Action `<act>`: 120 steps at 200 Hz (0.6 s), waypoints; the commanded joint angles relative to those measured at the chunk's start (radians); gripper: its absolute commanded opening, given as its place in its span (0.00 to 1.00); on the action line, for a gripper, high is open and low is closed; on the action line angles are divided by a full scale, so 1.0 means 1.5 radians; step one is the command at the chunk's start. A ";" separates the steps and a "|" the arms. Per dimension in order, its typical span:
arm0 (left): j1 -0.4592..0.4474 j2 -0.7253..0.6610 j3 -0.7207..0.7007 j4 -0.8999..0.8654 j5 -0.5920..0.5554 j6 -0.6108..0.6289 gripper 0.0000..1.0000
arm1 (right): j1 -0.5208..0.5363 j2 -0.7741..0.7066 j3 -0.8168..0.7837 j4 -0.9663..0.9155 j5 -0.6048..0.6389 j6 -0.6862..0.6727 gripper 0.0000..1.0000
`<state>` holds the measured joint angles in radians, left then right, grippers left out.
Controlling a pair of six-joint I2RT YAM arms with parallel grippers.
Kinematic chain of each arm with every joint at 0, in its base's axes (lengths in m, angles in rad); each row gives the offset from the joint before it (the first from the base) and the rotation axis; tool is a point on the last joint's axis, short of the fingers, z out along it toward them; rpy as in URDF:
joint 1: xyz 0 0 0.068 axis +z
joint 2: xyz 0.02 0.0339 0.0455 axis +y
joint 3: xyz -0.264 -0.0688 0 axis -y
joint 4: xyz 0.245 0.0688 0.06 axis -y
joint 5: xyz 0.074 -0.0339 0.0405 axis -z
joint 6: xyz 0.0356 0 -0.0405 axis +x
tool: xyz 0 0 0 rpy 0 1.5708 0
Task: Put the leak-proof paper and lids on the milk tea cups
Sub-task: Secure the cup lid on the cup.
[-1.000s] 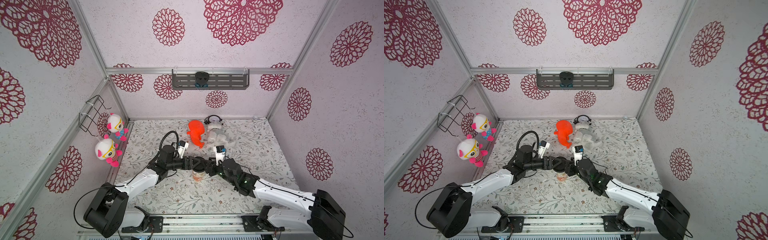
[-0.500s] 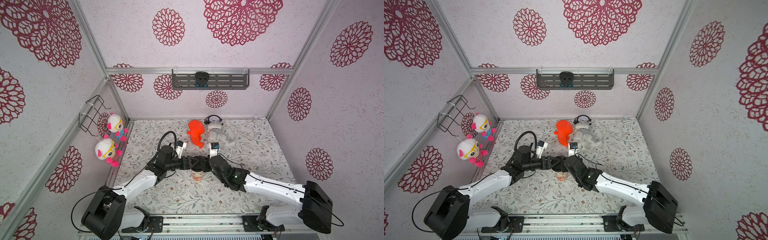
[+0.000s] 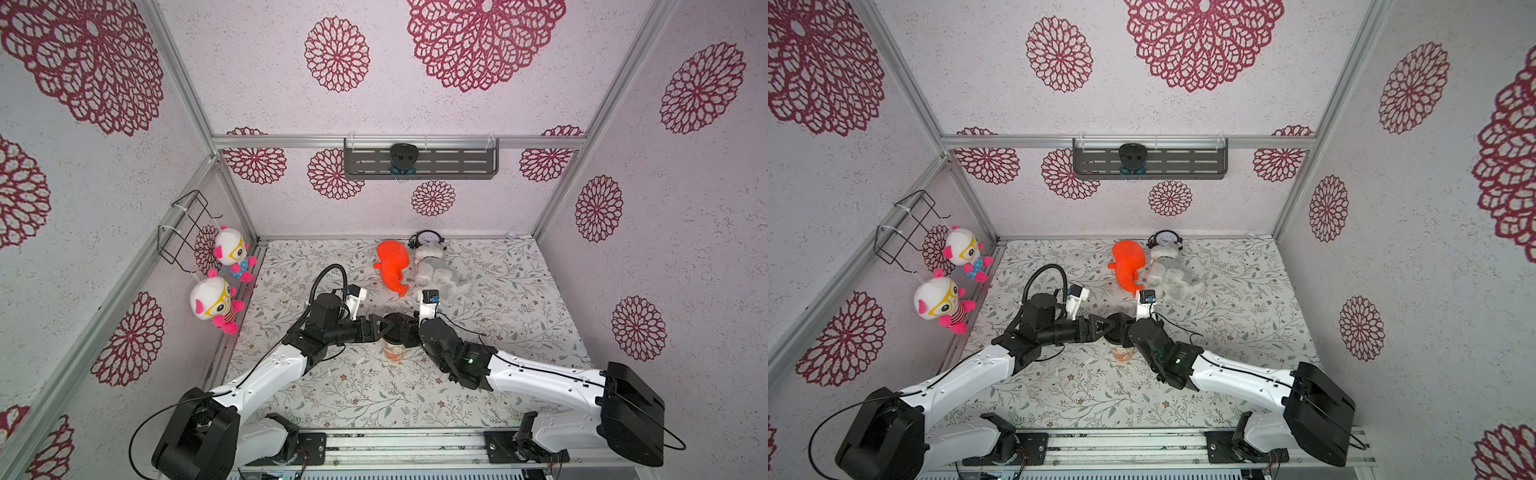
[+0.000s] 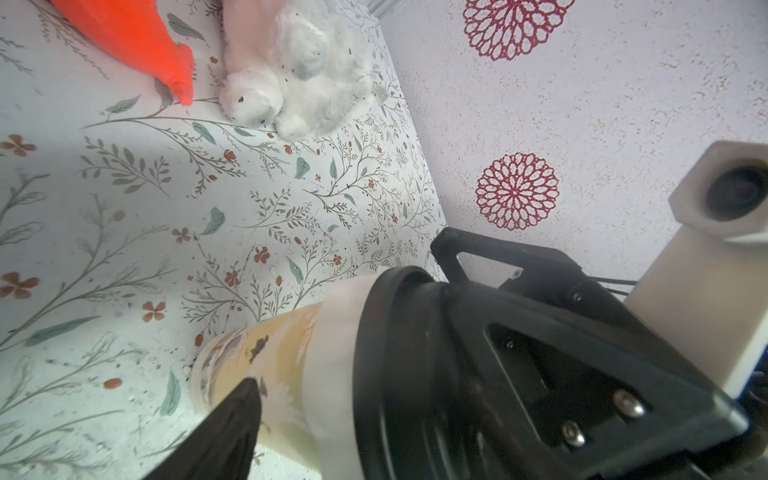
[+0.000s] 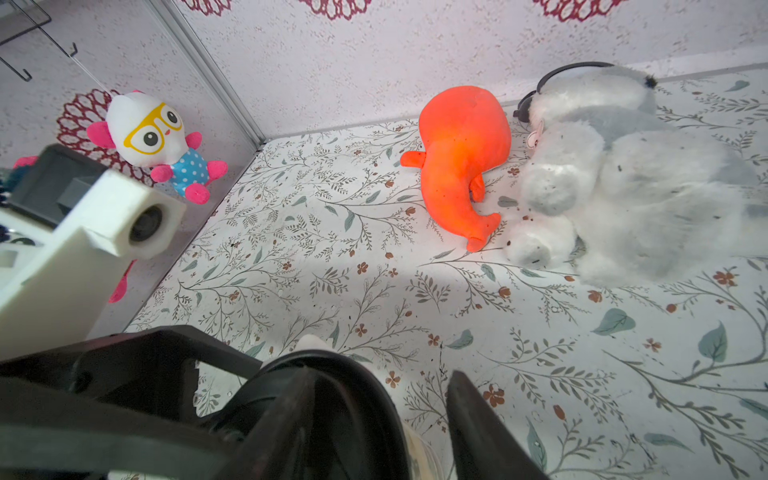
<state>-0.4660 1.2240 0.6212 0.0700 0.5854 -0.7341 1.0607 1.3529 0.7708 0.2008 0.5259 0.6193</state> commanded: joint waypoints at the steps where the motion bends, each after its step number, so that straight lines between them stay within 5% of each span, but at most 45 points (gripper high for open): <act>1: 0.013 -0.002 -0.002 -0.066 -0.026 0.007 0.75 | 0.003 0.056 -0.063 -0.231 -0.001 -0.062 0.54; 120: 0.038 -0.025 -0.090 0.013 -0.024 -0.036 0.66 | 0.006 0.116 -0.063 -0.231 0.018 -0.071 0.54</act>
<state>-0.4385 1.1751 0.5354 0.1879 0.5976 -0.7822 1.0710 1.4094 0.7891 0.2497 0.5507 0.5941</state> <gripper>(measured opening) 0.650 0.538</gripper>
